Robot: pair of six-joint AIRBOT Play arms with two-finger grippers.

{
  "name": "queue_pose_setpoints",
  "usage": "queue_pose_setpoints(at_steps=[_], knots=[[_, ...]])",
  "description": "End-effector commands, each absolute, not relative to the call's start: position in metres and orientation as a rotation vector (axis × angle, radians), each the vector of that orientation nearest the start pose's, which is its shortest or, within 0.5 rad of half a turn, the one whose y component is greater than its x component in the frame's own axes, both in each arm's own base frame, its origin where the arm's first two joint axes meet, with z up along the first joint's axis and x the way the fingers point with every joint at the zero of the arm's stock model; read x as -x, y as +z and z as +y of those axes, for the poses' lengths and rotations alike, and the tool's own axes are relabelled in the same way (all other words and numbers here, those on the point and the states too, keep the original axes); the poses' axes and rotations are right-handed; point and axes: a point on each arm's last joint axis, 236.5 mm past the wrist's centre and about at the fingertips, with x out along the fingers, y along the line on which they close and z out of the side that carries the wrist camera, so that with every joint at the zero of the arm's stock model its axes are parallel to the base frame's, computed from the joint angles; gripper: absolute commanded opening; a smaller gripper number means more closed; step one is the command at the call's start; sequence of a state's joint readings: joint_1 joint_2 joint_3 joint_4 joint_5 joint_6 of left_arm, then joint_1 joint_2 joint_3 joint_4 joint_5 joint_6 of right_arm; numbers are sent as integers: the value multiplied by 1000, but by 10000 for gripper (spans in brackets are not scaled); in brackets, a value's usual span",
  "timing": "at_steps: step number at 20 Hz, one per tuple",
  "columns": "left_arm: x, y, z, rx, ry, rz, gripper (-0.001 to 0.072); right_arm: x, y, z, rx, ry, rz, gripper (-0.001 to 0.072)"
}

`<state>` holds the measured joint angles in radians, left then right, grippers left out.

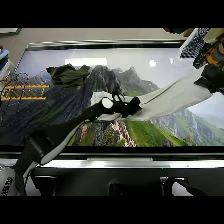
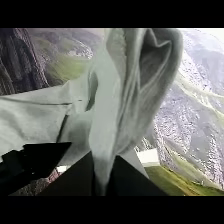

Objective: Fold the clothes and pants, and hang the long-sleeved shirts on hangers.

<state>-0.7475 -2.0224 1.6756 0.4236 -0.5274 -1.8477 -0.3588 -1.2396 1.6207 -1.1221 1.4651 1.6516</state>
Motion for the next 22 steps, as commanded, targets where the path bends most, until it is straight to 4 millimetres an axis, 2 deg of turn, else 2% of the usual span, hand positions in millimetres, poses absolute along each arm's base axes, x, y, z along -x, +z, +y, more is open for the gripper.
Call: queue_pose_setpoints(at_steps=[1, 4, 7, 10, 13, 15, 17, 20, 22], knots=[[-378, -50, -568, 1156, -533, 1330, 18, -382, 208, -31, -536, 27, 978, 39], [-367, -54, -597, 1185, -556, 1357, 18, -378, 210, -28, -536, 37, 984, 39], [-361, -63, -613, 1241, -527, 1392, 18, -379, 211, -28, -538, 37, 977, 39], [-361, -63, -612, 1258, -515, 1410, 18, -385, 213, -32, -534, 26, 950, 39], [-369, -43, -590, 1207, -553, 1469, 17, -392, 207, -32, -551, 34, 956, 39], [-387, -24, -554, 1070, -583, 1460, 17, -398, 205, -19, -589, 87, 968, 39], [-415, 2, -497, 875, -595, 1398, 18, -406, 201, 3, -586, 131, 983, 39], [-454, 58, -383, 598, -554, 1273, 20, -422, 194, 60, -598, 209, 1005, 39], [-467, 98, -306, 483, -487, 1208, 20, -431, 184, 109, -590, 259, 1026, 39]])
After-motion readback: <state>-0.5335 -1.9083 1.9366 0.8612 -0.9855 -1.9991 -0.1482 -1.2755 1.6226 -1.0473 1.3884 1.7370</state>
